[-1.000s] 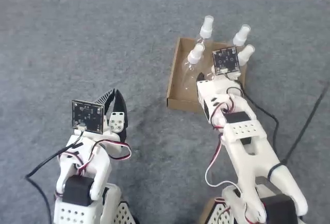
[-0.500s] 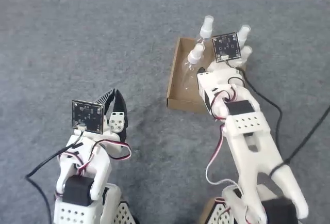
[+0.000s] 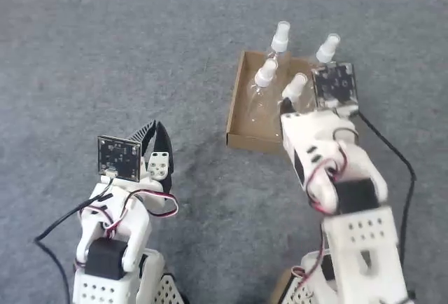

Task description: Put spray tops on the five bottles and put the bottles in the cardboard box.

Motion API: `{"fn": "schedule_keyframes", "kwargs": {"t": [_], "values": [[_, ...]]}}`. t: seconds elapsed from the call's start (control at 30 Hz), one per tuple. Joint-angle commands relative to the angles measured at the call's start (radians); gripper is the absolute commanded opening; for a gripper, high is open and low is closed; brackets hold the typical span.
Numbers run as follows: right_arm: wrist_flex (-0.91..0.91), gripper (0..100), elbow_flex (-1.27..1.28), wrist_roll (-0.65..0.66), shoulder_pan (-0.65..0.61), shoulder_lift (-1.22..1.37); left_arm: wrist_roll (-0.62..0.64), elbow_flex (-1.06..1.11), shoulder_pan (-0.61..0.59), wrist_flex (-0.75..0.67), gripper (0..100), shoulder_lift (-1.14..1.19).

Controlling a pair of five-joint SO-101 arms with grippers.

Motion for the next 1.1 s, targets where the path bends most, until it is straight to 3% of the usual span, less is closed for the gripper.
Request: {"fn": "schedule_keyframes", "kwargs": {"t": [0.0,0.2,0.37,0.47,0.6,0.7,0.97,1.07], "values": [[0.143,22.0,-0.026,0.000,-0.002,-0.165,0.002,-0.012,-0.008,-0.028,1,-0.017],[0.272,22.0,0.141,0.012,0.002,-0.381,0.000,-0.018,-0.003,-0.029,1,-0.017],[0.357,22.0,0.321,0.186,0.004,-0.587,0.000,-0.050,-0.008,-0.023,1,-0.017],[0.378,21.4,0.402,0.206,0.010,-0.716,-0.002,-0.030,-0.038,-0.012,1,-0.017],[0.380,9.6,0.442,0.267,0.061,-0.823,-0.002,-0.005,-0.138,0.011,1,-0.017],[0.363,0.0,0.569,0.310,0.079,-0.840,-0.002,0.021,-0.192,0.017,1,-0.017],[0.265,4.1,0.789,0.313,0.127,-0.839,-0.009,0.205,-0.253,0.014,1,-0.017],[0.234,4.1,0.848,0.311,0.127,-0.835,-0.118,0.255,-0.250,0.005,1,-0.017]]}}
